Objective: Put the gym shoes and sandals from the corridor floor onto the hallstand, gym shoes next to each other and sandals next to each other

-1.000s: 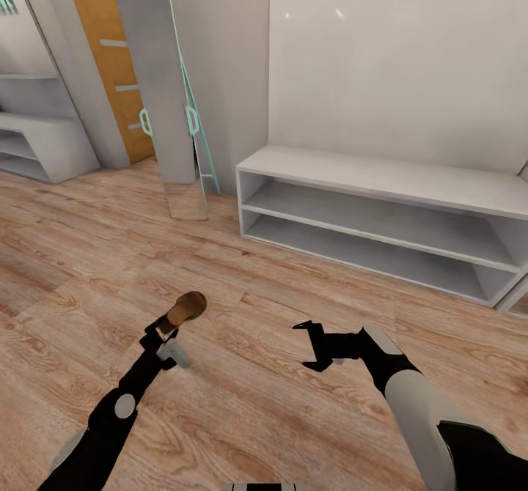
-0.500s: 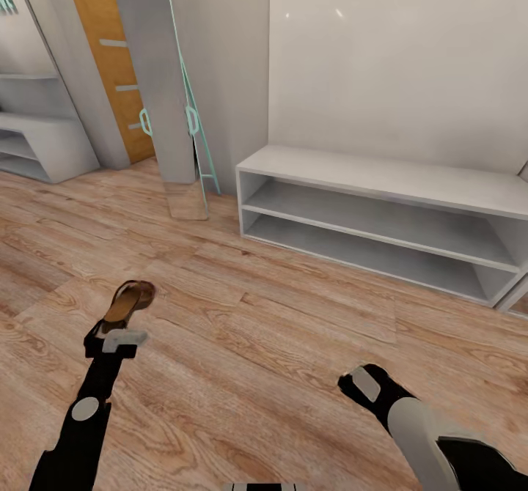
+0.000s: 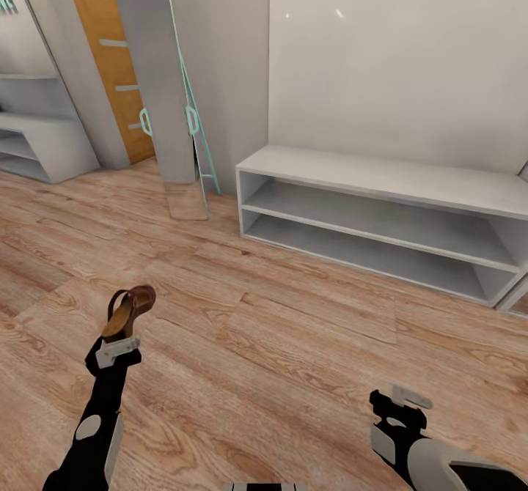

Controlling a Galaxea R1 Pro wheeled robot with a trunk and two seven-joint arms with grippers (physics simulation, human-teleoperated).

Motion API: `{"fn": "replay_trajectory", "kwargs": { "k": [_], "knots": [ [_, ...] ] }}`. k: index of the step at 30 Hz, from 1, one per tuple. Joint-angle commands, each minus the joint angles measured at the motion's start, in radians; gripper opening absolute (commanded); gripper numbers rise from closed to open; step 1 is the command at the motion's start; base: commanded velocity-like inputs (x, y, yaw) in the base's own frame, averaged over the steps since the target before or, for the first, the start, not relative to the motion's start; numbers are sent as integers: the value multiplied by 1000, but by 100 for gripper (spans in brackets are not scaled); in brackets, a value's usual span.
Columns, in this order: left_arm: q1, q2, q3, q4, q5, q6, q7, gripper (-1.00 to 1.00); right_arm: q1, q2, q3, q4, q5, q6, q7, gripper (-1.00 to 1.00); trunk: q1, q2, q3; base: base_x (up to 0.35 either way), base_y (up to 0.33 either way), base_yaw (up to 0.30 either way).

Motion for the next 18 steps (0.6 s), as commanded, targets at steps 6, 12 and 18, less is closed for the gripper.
{"fn": "replay_trajectory", "kwargs": {
  "k": [6,12,18],
  "knots": [
    [0,3,1,91,10,-58,0,-100,5,-5,4,5,76,-18,1,100,0,0,0,0,0,0],
    [0,5,1,131,14,-88,0,-100,6,-6,4,6,168,-23,2,100,0,0,0,0,0,0],
    [0,5,0,147,16,-107,0,-100,7,-6,5,7,229,-24,2,100,0,0,0,0,0,0]
  ]
}}
